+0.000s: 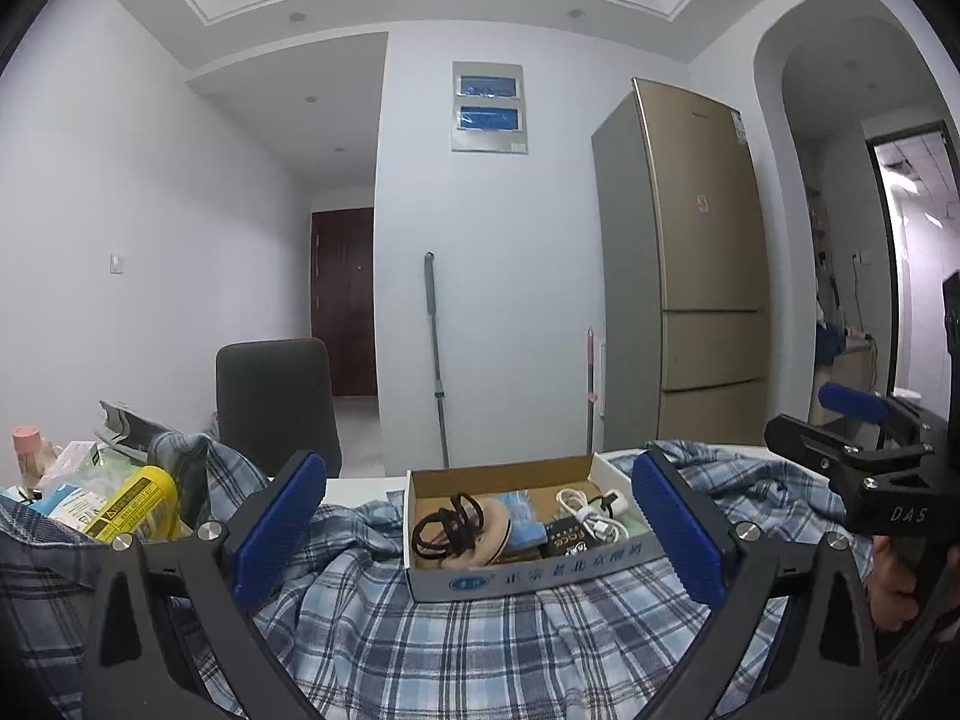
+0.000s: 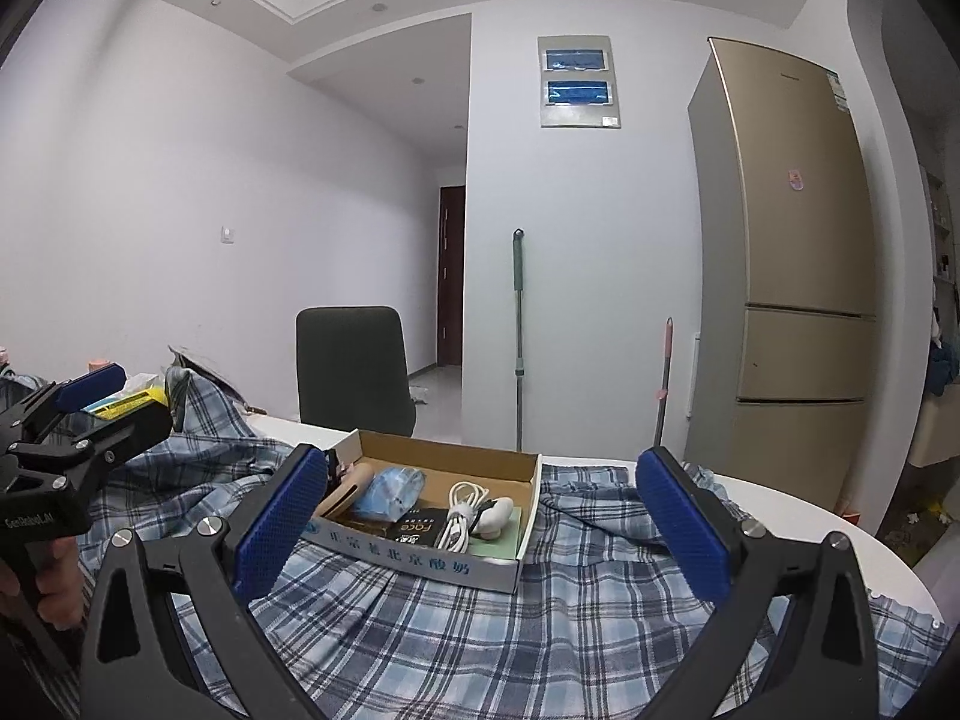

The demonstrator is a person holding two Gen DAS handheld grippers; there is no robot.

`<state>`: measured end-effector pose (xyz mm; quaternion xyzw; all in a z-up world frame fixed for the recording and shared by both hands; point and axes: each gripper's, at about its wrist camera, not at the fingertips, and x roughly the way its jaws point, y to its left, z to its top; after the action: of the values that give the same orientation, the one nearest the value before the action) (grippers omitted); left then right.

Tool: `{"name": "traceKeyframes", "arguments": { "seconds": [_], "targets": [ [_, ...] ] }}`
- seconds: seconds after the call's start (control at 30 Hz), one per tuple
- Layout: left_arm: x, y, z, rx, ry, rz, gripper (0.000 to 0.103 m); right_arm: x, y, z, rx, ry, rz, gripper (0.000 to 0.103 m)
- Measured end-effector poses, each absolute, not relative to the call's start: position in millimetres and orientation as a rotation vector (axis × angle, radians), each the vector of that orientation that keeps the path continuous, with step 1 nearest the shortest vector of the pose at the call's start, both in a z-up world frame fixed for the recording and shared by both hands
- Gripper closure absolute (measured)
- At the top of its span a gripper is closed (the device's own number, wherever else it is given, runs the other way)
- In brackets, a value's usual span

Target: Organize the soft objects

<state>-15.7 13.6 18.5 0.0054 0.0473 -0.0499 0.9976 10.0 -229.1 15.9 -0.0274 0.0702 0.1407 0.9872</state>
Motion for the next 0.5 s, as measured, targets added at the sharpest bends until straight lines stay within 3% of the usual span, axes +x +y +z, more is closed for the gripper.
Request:
{"name": "traceKeyframes", "arguments": {
  "seconds": [0.5],
  "targets": [
    [-9.6,15.7,10.9,0.002,0.118,-0.111,0.0,10.0,-228.8,13.6,-0.057,0.145,0.279,0.0]
  ]
}}
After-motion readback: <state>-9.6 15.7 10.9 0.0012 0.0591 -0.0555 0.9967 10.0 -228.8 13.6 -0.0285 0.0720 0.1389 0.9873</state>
